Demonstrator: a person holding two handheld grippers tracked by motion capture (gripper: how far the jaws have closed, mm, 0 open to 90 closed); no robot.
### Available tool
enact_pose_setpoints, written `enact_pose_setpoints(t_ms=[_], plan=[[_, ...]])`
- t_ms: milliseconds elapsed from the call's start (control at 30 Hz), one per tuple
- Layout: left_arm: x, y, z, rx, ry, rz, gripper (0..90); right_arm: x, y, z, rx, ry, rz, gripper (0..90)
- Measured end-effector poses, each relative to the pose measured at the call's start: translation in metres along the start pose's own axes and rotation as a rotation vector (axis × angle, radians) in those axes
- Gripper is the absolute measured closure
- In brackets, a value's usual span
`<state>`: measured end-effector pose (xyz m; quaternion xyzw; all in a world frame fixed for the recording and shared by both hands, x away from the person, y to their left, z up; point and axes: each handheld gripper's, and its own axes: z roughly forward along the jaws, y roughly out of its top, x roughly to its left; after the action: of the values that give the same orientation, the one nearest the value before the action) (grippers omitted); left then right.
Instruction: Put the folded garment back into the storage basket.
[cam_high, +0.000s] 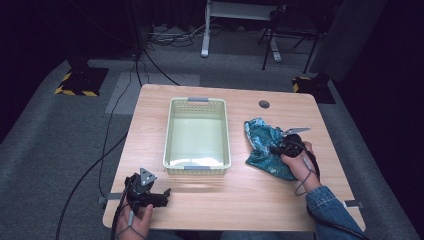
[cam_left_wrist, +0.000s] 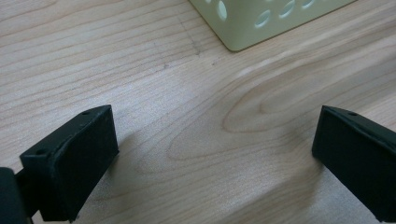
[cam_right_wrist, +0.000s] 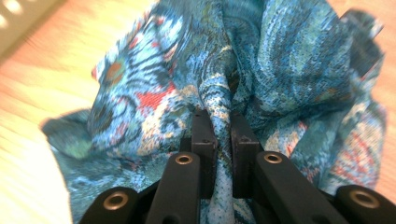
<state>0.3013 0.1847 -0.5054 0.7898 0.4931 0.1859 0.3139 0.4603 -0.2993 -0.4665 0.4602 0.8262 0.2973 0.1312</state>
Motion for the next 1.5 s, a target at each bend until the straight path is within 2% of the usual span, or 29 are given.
enact_pose_setpoints(t_ms=[167, 333, 733, 1500], plan=[[0.000, 0.000, 0.000, 0.000, 0.000, 0.000, 0.3, 0.001, 0.008, -0.016, -0.042, 0.018, 0.019, 83.7], [0.000, 0.000, 0.000, 0.000, 0.000, 0.000, 0.3, 0.004, 0.015, -0.029, -0.053, 0.026, 0.030, 83.7], [0.000, 0.000, 0.000, 0.000, -0.001, 0.001, 0.3, 0.007, 0.035, -0.057, -0.115, 0.022, 0.035, 83.7], [0.000, 0.000, 0.000, 0.000, -0.001, 0.001, 0.3, 0.019, 0.072, -0.083, -0.173, 0.031, 0.001, 83.7]])
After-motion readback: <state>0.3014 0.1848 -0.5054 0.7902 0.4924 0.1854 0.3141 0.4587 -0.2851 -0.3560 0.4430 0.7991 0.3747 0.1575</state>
